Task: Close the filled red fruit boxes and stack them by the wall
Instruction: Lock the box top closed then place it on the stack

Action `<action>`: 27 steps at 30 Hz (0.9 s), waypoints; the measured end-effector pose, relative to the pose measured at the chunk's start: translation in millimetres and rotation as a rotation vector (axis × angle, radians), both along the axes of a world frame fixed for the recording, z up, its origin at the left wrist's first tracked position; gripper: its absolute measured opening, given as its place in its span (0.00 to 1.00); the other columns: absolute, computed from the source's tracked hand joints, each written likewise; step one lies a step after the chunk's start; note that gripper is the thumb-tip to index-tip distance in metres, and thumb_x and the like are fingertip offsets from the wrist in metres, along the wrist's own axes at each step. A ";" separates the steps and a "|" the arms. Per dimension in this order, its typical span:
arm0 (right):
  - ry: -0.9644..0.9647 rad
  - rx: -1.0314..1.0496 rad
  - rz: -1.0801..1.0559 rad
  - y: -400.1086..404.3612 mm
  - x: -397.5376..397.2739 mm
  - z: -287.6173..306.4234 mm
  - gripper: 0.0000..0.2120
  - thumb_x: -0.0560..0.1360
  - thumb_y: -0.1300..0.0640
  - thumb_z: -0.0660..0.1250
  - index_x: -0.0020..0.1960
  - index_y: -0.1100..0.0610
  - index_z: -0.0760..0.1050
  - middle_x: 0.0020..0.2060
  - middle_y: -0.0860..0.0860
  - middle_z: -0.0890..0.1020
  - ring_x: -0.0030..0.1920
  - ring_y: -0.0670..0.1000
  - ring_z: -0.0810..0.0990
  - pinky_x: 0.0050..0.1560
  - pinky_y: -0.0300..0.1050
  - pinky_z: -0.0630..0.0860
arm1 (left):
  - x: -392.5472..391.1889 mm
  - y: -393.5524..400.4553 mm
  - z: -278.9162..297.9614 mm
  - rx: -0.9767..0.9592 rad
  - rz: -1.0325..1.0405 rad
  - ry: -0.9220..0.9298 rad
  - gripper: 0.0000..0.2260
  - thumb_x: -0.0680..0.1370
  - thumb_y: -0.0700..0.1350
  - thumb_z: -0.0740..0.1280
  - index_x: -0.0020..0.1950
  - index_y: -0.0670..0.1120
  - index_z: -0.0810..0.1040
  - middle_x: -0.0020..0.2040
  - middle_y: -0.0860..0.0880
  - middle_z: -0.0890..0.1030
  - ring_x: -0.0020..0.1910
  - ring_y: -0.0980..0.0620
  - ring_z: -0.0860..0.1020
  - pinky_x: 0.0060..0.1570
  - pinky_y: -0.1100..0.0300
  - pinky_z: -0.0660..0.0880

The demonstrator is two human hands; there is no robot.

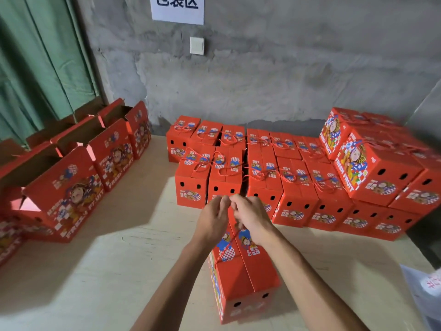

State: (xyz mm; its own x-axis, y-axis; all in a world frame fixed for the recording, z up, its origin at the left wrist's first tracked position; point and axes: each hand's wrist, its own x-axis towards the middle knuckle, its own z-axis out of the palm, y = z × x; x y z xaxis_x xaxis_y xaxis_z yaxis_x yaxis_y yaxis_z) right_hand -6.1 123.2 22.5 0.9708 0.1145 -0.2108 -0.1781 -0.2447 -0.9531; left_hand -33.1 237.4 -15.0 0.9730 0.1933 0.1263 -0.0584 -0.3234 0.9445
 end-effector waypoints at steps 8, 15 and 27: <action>0.030 0.129 0.168 107.8 23.3 17.2 0.14 0.75 0.58 0.62 0.31 0.54 0.68 0.22 0.47 0.64 0.23 0.49 0.60 0.26 0.41 0.60 | -10.8 78.1 2.5 -0.104 0.262 -0.001 0.11 0.86 0.55 0.57 0.48 0.59 0.76 0.43 0.63 0.82 0.43 0.61 0.80 0.44 0.67 0.75; -0.054 0.180 0.190 222.3 50.2 0.4 0.17 0.72 0.56 0.61 0.25 0.52 0.71 0.21 0.45 0.66 0.22 0.45 0.62 0.23 0.38 0.63 | 3.9 203.7 -17.7 0.004 0.366 0.171 0.20 0.83 0.56 0.63 0.71 0.47 0.70 0.65 0.47 0.80 0.61 0.49 0.80 0.64 0.46 0.77; 0.005 0.202 -0.002 384.1 165.6 -2.3 0.16 0.74 0.58 0.62 0.27 0.53 0.72 0.21 0.46 0.68 0.22 0.47 0.63 0.25 0.40 0.62 | 141.5 375.5 -22.7 0.283 0.169 0.164 0.26 0.84 0.50 0.62 0.80 0.42 0.64 0.75 0.43 0.72 0.75 0.45 0.67 0.76 0.47 0.64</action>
State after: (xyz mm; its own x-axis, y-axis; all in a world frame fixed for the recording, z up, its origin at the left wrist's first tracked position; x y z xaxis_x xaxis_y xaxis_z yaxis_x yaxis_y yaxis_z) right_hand 159.5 507.3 20.2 0.9701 0.1533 -0.1883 -0.1830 -0.0479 -0.9819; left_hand 108.4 613.0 -37.6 0.9421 0.3326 0.0424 0.1633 -0.5656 0.8083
